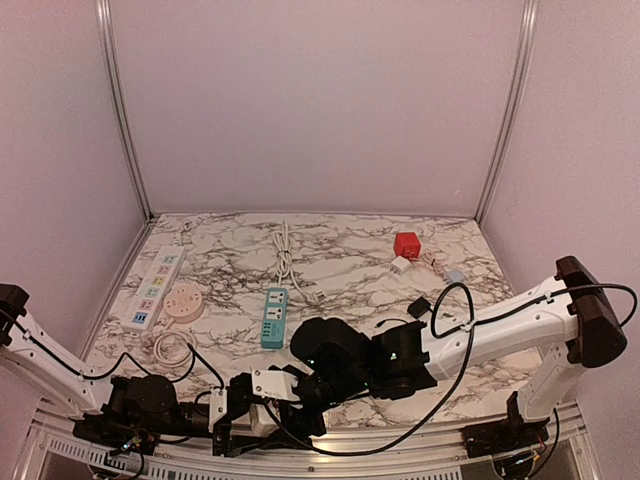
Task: Insert the plug
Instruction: Pass from the left arm to the right, then move the socket to the center of the board.
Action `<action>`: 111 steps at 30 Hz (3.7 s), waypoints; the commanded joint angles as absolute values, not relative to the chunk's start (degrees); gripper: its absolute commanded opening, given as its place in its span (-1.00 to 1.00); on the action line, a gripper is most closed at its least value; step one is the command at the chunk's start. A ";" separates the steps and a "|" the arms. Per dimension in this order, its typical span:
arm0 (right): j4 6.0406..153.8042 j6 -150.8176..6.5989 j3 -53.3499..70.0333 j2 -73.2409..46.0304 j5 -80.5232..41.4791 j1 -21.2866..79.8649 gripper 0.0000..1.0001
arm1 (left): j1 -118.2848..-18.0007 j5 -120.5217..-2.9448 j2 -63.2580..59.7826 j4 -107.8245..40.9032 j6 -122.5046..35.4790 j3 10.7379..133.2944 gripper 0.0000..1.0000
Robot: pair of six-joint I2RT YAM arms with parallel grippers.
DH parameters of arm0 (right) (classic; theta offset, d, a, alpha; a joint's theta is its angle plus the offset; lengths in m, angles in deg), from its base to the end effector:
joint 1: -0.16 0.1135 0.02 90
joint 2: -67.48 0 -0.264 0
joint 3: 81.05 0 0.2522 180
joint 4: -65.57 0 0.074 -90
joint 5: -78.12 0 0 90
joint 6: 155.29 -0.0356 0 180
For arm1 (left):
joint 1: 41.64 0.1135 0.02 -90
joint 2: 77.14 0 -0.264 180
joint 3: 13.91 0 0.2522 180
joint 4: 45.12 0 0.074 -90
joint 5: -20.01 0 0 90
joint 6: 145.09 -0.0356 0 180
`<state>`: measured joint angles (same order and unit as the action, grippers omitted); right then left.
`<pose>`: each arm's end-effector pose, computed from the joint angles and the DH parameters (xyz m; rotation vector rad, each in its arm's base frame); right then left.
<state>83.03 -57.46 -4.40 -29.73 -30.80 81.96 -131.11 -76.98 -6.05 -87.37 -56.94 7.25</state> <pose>0.0419 0.3719 0.2205 -1.8345 1.5691 1.0259 0.0062 -0.2051 0.1556 1.2288 1.3362 -1.0171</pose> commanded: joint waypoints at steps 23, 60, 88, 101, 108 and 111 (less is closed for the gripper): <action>87.15 -56.24 -3.20 -26.94 -30.82 82.78 0.71 | -130.99 -79.20 -7.15 -87.73 -57.85 9.16 -1.00; 87.58 -55.67 -3.65 -25.73 -35.55 82.23 -1.00 | -130.99 -79.77 -11.88 -85.16 -58.27 7.67 -0.60; 68.13 -74.00 -23.50 3.03 -1.94 68.31 -1.00 | -118.67 -109.31 -6.94 -84.10 -43.56 12.72 0.98; 67.13 -81.19 -29.90 13.41 7.58 64.23 -1.00 | -94.50 -84.48 21.30 -77.17 -34.27 36.54 0.98; 68.36 -81.84 -28.38 9.10 6.94 64.18 -1.00 | -90.05 -80.88 32.95 -70.68 -31.68 45.79 0.98; 68.18 -81.82 -28.58 9.50 7.14 64.18 -1.00 | -89.28 -81.24 34.72 -70.11 -31.41 46.55 0.98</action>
<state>69.98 -80.96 -31.63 8.49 6.66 64.26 -90.20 -83.93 32.46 -74.54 -33.31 44.77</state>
